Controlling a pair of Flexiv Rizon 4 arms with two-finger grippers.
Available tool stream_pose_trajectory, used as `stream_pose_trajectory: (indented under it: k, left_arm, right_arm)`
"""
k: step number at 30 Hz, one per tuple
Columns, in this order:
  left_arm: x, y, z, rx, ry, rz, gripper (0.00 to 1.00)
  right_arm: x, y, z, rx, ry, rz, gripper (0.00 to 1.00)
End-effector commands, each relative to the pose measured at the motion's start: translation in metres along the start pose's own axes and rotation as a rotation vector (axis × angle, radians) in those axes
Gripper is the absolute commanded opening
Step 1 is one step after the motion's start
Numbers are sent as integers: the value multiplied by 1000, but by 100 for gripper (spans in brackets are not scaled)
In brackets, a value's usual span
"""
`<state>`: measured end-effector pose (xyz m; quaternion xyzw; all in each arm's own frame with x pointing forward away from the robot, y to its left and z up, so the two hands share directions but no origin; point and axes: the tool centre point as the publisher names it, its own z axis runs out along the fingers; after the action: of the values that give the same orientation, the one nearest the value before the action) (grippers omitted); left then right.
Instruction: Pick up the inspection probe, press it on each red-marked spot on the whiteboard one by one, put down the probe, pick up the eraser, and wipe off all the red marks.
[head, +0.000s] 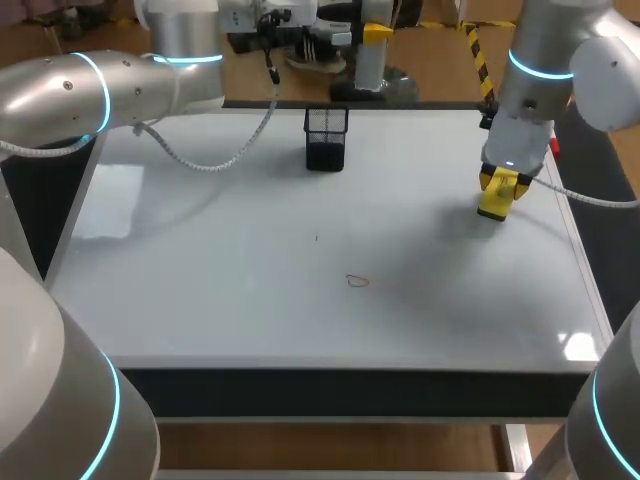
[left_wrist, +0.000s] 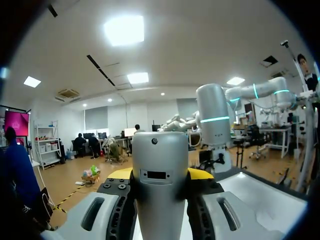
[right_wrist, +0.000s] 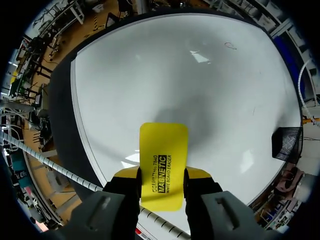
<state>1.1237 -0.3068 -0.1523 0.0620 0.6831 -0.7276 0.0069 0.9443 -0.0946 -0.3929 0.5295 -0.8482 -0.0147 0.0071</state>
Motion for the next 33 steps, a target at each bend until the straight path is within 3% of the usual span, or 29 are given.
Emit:
stream_pose_trajectory:
  k: [1, 11, 18, 25, 33]
  left_arm:
    - [-1, 0, 0, 1, 3, 0, 0]
    - [-1, 0, 0, 1, 3, 0, 0]
    - [15, -13, 18, 0, 53, 30, 0]
    - [50, -29, 36, -2, 123, 64, 0]
    - [105, -35, 48, 16, 216, 48, 0]
  right_arm:
    - [2, 1, -1, 4, 0, -2, 0]
    - [2, 1, -1, 4, 0, -2, 0]
    - [2, 1, -1, 4, 0, -2, 0]
    - [2, 1, -1, 4, 0, -2, 0]
    - [2, 1, -1, 4, 0, -2, 0]
